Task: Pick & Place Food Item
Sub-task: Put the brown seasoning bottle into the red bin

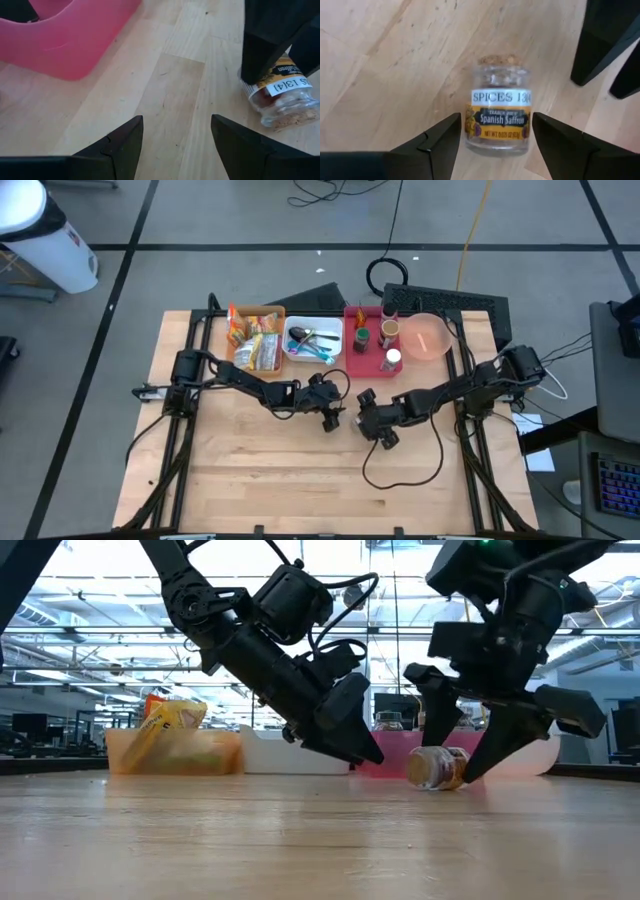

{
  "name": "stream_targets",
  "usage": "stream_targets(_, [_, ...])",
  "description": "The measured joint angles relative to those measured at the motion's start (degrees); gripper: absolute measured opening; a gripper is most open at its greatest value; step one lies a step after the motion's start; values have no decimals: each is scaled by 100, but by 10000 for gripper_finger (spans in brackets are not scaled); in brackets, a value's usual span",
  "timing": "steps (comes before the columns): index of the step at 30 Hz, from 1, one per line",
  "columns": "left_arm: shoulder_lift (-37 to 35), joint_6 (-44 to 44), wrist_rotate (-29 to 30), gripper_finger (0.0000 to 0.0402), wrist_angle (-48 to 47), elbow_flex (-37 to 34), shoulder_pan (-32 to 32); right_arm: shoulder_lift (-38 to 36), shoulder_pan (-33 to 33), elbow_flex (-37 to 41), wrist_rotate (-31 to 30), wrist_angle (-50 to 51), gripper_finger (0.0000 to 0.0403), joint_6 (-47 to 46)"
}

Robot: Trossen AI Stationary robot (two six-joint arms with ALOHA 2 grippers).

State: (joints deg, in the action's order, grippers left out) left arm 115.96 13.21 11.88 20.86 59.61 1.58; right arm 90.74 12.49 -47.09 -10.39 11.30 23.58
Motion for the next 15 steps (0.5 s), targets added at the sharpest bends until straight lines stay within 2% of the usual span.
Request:
stream_targets(9, [0, 4, -96, 241, 57, 0, 0, 125, -52, 5, 23, -68, 238, -34])
stream_targets(15, [0, 13, -116, 241, 59, 0, 0, 200, -155, 0, 552, -232, 221, -176])
